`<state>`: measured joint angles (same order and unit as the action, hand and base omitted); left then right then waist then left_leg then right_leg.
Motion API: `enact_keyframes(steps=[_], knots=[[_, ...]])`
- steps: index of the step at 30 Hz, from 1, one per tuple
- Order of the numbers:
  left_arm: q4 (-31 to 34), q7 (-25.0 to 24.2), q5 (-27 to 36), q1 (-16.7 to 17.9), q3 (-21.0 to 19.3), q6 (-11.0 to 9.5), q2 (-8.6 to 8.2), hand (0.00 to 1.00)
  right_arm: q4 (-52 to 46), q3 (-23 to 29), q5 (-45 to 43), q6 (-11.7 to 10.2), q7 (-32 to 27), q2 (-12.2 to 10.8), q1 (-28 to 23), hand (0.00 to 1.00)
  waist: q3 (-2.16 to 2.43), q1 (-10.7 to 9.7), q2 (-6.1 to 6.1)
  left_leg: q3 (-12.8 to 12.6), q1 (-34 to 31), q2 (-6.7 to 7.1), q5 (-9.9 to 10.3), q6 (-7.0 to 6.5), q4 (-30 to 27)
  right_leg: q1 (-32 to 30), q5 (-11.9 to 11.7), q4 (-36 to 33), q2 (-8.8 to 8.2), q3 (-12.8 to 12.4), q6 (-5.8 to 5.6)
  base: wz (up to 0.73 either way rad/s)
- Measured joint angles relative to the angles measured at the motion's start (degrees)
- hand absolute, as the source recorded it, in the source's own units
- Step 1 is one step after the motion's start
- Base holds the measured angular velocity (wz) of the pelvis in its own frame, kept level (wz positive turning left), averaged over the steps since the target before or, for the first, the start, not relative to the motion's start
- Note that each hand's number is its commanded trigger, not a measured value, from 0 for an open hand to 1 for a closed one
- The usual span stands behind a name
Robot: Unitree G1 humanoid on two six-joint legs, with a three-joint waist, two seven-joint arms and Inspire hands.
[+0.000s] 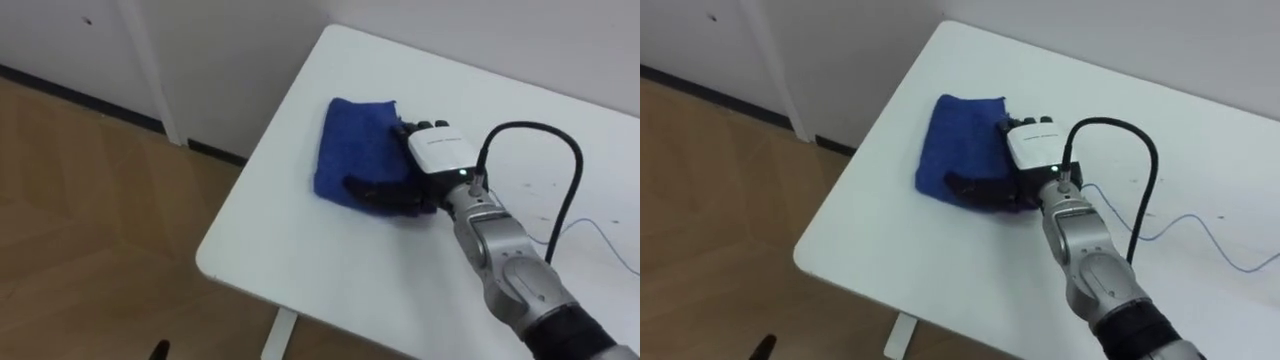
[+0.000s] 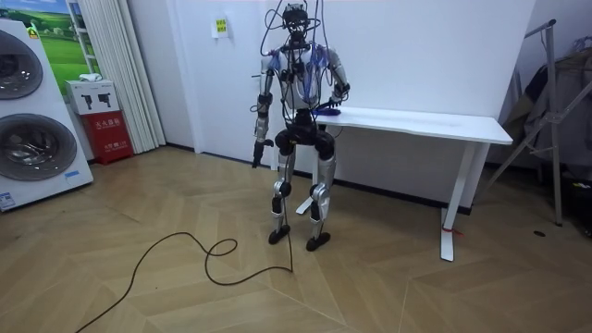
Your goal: Wipe table
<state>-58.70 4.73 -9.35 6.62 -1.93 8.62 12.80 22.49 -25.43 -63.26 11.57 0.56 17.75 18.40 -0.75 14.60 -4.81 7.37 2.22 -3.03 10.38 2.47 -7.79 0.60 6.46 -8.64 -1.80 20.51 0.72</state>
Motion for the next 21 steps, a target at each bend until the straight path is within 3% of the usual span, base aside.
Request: enact_keyframes(steps=[9,15,21], knots=[[0.8,1.2,-0.3,0.8,0.4,0.0,0.04,0.0,-4.0,-0.3,0.0,-0.3,0.0,-0.3,-4.8,0.0,0.72,1.4,-0.18,-0.1,-0.1,0.0,-0.1,-0.47,-0.6,0.5,0.4,-0.2,0.06,0.2,0.38,0.03],[0.7,0.9,-0.2,1.1,0.5,0.1,-0.05,0.0,-4.0,-0.3,0.0,-0.1,0.8,-0.7,-5.8,0.0,0.6,1.4,-0.04,0.2,0.0,0.04,0.0,-0.48,-0.7,0.8,0.5,-0.1,-0.04,0.6,0.35,0.02],[0.5,-1.2,-0.4,2.0,0.4,0.9,-0.17,0.0,-3.8,-0.1,-0.2,1.5,3.4,-2.0,-6.9,0.0,0.32,1.2,0.24,0.7,0.3,0.3,0.1,-0.66,-0.8,1.6,0.7,0.0,-0.33,1.2,0.02,0.07]])
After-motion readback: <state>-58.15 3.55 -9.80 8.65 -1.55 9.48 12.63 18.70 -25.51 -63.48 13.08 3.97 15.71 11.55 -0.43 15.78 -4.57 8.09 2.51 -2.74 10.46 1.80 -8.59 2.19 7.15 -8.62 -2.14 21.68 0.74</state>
